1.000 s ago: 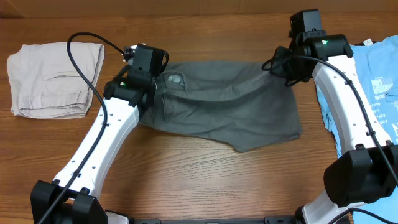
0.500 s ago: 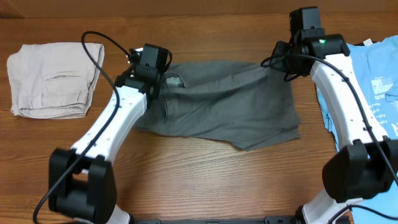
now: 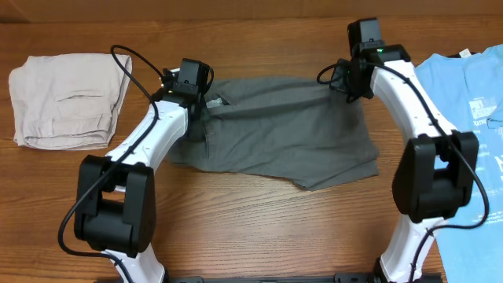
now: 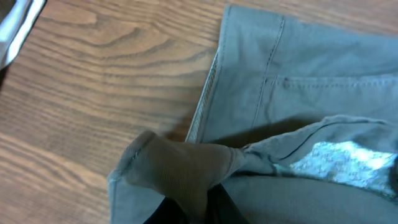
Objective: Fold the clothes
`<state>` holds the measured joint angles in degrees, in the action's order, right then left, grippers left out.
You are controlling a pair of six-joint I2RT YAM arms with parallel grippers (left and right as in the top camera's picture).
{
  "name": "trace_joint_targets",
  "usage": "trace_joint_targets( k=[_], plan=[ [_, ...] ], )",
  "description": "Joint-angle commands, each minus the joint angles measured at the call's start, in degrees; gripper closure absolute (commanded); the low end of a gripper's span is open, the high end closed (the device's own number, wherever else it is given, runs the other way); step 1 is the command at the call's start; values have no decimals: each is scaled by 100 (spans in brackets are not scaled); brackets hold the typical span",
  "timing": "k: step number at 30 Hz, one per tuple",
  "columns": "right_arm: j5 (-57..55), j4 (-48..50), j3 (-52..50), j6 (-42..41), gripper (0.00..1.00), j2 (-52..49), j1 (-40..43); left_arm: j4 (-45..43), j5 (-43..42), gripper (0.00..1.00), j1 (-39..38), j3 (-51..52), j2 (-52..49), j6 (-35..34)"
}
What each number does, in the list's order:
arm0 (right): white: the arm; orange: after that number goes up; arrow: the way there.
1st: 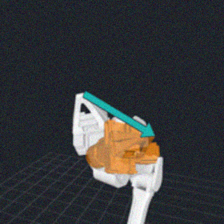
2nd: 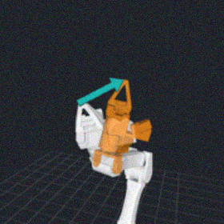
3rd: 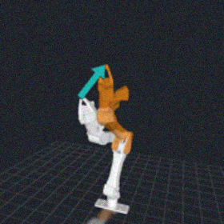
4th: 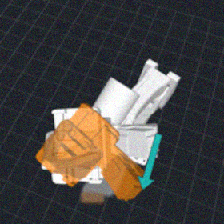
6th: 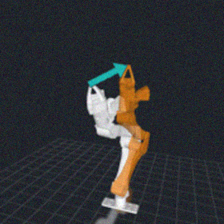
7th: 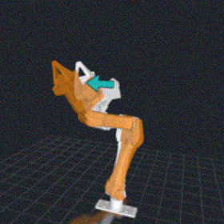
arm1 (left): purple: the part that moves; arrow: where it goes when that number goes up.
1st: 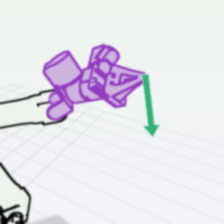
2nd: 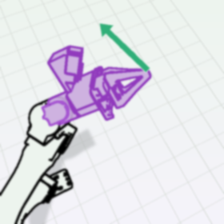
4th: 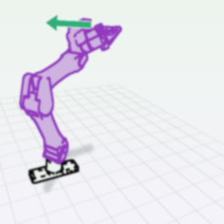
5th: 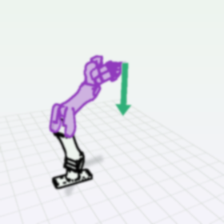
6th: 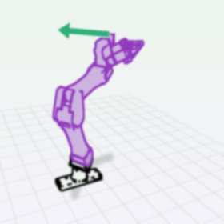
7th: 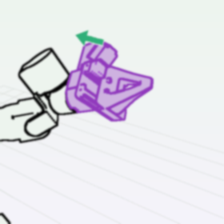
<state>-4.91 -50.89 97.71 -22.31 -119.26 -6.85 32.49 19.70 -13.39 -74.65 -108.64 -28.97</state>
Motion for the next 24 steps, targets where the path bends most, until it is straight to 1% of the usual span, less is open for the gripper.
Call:
trace_joint_targets(
  k=[1, 5, 8, 11, 13, 15, 20, 24],
  plan=[
    [-166, 197, 15, -44, 96, -273, 17, -234, 131, 88, 63, -129, -109, -105],
    [-153, 422, 15, -153, 96, -424, 15, -592, 131, 84, 63, -129, -164, -105],
    [-151, 490, 15, -284, 96, -424, 17, -662, 142, 84, 66, -129, -179, -103],
    [-149, 483, 15, -328, 96, -426, 15, -695, 142, 87, 63, -129, -188, -105],
    [-153, 369, 20, -326, 96, -413, 17, -693, 144, 96, 63, -131, -186, -57],
    [-160, 168, 20, -352, 96, -313, 17, -634, 144, 96, 63, -133, -173, 94],
    [-323, -271, 20, -841, 96, 133, 22, -439, 144, 96, 63, -133, -9, 138],
    [-428, -789, 20, -1244, 96, 695, 22, -354, 142, 96, 61, -133, 155, 199]
  ],
)
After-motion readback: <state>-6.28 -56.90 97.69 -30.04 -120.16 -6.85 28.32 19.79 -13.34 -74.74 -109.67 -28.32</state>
